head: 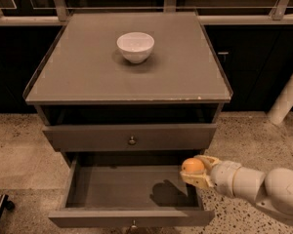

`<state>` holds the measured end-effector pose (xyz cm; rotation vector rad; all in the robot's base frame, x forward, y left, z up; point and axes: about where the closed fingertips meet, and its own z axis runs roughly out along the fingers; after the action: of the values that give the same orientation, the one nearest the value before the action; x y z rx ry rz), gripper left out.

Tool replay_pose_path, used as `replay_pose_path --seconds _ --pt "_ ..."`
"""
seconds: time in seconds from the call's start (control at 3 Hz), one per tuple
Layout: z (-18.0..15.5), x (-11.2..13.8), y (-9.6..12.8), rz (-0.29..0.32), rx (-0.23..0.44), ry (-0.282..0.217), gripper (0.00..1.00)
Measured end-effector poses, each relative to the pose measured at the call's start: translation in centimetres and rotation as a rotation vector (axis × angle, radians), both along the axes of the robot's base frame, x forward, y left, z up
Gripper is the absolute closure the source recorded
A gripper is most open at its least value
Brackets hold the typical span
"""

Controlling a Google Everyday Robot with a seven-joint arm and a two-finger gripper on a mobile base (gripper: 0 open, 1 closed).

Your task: Place orange into middle drawer

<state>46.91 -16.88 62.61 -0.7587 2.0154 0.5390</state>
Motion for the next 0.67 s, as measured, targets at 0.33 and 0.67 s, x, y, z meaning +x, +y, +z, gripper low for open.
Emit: replay_pose_path --seconds 0.33,0.67 --pt "-0.67 0.85 -0.71 -0.045 -0.009 -0.011 1.0" --pt "-0.66 0.83 -0.67 -0.043 -0.009 -0.01 1.0"
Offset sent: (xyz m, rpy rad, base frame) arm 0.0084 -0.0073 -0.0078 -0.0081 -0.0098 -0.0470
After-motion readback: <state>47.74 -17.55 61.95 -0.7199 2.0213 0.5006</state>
